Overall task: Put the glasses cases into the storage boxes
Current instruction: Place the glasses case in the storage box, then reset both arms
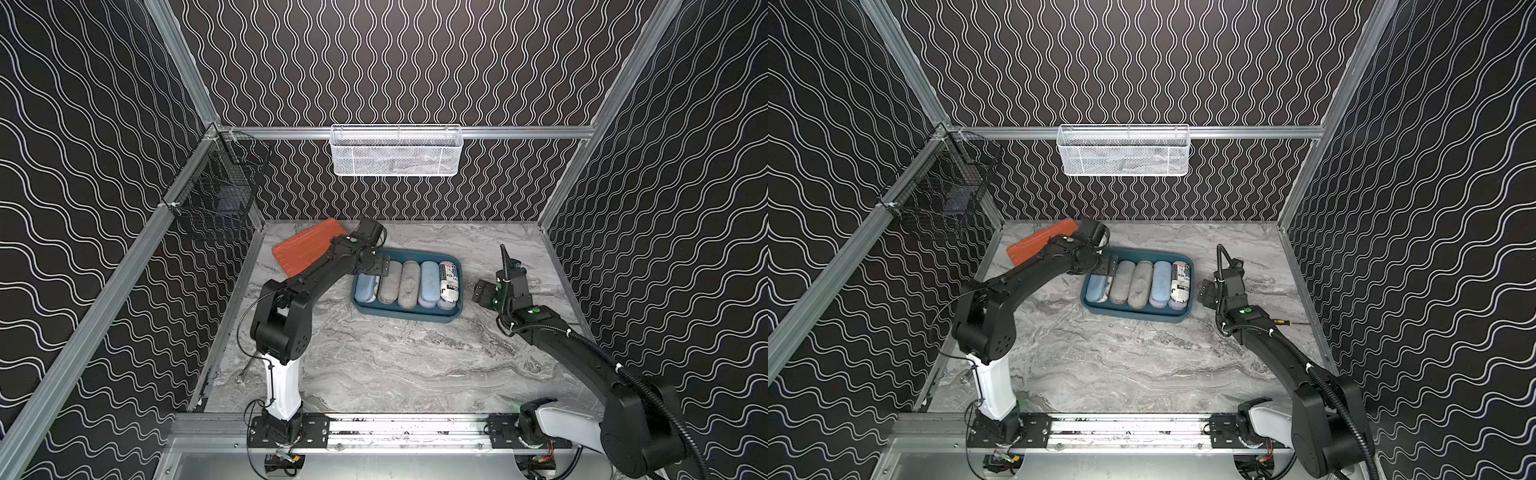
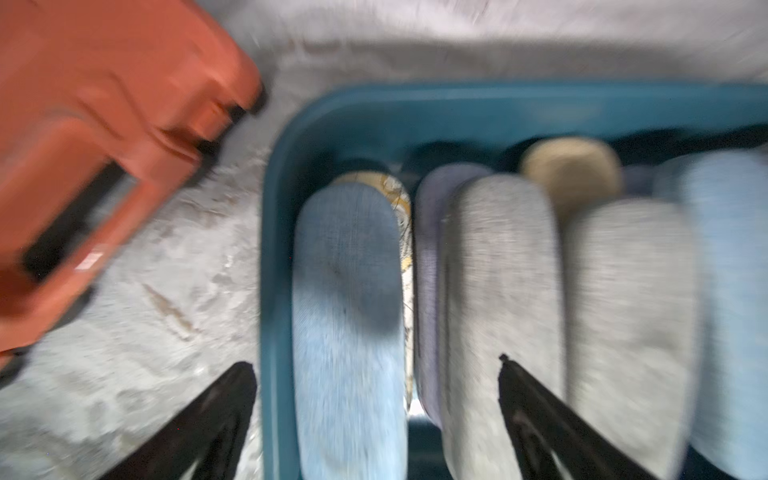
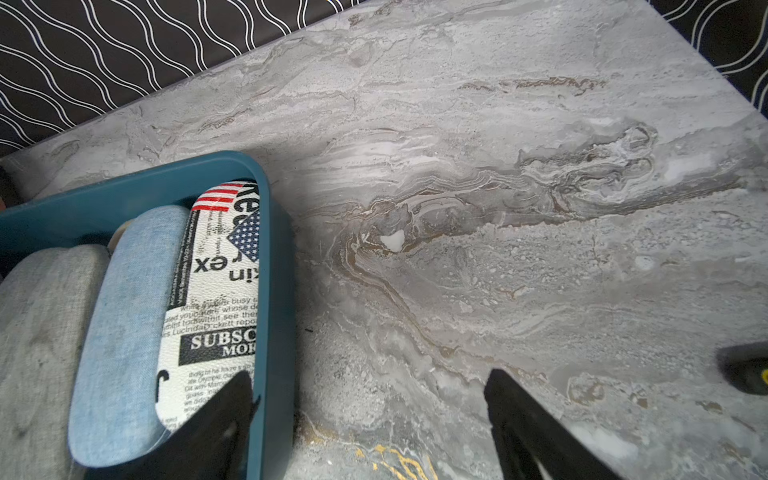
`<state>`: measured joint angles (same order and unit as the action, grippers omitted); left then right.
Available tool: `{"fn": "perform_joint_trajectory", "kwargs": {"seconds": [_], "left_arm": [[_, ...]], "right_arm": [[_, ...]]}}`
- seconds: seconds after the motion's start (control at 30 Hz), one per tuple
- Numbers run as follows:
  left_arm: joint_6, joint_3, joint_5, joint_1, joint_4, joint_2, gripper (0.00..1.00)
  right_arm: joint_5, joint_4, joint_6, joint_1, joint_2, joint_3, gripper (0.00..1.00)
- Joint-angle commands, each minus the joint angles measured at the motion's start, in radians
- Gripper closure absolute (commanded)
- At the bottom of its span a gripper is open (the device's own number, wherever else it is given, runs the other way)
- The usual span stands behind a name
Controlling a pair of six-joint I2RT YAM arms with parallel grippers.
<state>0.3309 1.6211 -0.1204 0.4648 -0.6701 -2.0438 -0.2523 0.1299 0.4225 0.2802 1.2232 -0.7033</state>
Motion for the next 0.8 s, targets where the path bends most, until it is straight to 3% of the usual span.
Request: {"fn": "perform_joint_trajectory", "kwargs": {"seconds": [0.0, 0.13, 0.27, 0.43, 0.5, 0.67, 0.77], "left_arm": [[-0.003, -0.013, -0.016, 0.004, 0.020, 0.079, 0.04], [0.005, -0.114, -0.092, 0.004, 0.078, 0.236, 0.03], [-0.011, -0.301, -0.268, -0.020, 0.208, 0.427, 0.03], [-0.191, -0.707, -0.394, -0.096, 0.631, 0.741, 0.02], [-0.264, -0.818, -0.388, -0.145, 0.756, 0.815, 0.01], [-0.393, -0.957, -0.442, -0.188, 0.943, 0.793, 0.01], [-0.371, -1.041, -0.358, -0.240, 1.070, 0.741, 0.01]], "right_arm": [[0.002, -0.038, 0.002, -0.001, 0.004, -0.010, 0.11], [0.009, -0.048, 0.005, -0.002, 0.018, -0.033, 0.11], [0.010, -0.069, 0.008, -0.002, 0.022, -0.041, 0.12], [0.035, -0.113, 0.017, -0.003, 0.006, -0.005, 0.12], [0.041, -0.122, 0.020, -0.004, 0.004, 0.007, 0.13], [0.050, -0.128, 0.009, -0.004, 0.001, 0.011, 0.13], [0.026, -0.123, -0.003, -0.005, -0.011, 0.009, 0.13]]}}
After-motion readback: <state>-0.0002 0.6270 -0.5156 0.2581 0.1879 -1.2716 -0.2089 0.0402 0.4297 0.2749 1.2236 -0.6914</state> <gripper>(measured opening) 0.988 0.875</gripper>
